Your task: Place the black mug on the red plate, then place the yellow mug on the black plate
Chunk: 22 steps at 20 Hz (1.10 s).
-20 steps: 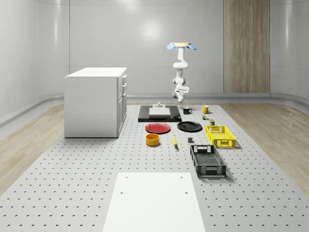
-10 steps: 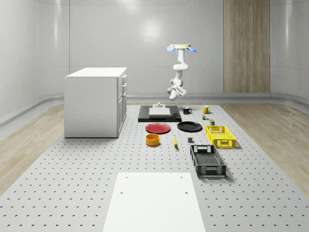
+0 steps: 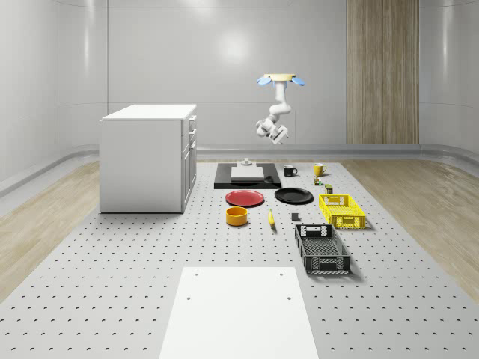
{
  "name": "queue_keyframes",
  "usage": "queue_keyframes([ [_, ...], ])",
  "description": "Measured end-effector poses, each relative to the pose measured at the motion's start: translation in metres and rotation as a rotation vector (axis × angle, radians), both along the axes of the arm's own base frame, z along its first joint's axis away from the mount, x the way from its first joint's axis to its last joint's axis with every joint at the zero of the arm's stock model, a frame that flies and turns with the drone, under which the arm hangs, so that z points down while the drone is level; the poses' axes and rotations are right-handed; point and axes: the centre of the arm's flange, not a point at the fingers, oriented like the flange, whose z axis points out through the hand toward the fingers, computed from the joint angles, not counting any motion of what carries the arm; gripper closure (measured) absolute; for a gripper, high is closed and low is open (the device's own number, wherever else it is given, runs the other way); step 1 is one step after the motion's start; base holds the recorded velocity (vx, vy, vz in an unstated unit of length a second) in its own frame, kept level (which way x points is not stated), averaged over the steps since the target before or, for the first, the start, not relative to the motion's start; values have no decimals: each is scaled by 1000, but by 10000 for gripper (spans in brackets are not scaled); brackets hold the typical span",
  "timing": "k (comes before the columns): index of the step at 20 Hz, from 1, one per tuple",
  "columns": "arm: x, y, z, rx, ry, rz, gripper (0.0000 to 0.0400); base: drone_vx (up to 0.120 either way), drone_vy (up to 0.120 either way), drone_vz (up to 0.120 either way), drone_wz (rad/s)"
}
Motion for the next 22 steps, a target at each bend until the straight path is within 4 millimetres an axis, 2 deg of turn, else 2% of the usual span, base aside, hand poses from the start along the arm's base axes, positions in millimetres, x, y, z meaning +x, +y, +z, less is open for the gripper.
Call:
queue_keyframes([
  [4,0,-29,-16,-333,3,-11,0,0,0,-120,0],
  [8,0,-45,-21,-504,7,-15,0,0,0,-120,0],
  [14,0,-55,-22,-611,10,-18,0,0,-47,-120,0],
  [22,0,-59,-23,-654,11,-18,0,120,0,-120,0],
])
